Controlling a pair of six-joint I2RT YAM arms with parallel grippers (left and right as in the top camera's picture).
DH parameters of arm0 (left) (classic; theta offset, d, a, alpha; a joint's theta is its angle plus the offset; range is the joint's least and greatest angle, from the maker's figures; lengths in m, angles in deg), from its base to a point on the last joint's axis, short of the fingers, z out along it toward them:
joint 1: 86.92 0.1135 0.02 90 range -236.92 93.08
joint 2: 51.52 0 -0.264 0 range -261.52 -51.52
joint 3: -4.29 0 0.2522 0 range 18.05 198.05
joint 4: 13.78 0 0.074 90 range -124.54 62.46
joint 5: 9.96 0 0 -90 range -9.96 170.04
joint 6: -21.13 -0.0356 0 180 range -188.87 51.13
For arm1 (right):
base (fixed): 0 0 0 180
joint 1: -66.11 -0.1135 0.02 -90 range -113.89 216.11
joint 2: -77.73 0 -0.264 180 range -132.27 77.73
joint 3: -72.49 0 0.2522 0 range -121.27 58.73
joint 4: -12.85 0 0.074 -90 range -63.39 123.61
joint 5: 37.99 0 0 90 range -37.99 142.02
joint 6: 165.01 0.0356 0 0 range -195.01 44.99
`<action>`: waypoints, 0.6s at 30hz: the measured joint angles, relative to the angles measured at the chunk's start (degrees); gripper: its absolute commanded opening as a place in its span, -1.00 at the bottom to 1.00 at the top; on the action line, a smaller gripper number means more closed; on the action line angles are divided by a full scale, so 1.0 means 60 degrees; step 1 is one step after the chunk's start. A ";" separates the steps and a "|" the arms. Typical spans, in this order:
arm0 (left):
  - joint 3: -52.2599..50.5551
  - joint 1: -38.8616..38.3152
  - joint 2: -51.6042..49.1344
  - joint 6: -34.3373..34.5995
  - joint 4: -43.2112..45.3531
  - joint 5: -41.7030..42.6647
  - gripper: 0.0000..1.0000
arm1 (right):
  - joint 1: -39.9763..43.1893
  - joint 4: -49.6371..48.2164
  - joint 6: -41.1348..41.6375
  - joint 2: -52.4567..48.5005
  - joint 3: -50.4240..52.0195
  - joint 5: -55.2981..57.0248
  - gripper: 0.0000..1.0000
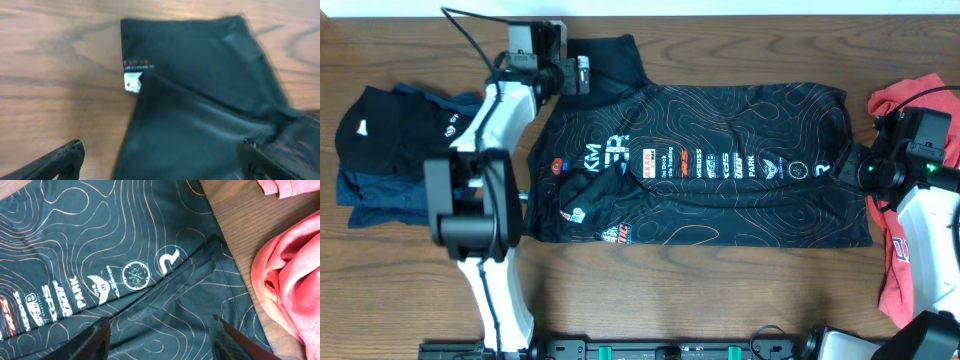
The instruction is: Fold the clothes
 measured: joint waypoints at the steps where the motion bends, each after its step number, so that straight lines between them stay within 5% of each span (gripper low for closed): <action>1: 0.0004 0.0011 -0.0131 -0.0004 0.0087 0.0004 0.96 | 0.0000 -0.0015 -0.0004 0.0000 0.0000 0.0000 0.23; 12: 0.0015 0.0102 -0.1381 0.0095 0.1807 0.0171 0.69 | 0.0000 -0.0022 -0.0004 0.0000 0.0000 0.0015 0.22; 18: 0.0069 0.0058 -0.1483 0.0335 0.1840 0.0619 -0.11 | 0.0000 -0.0022 -0.0004 0.0000 0.0000 0.0015 0.20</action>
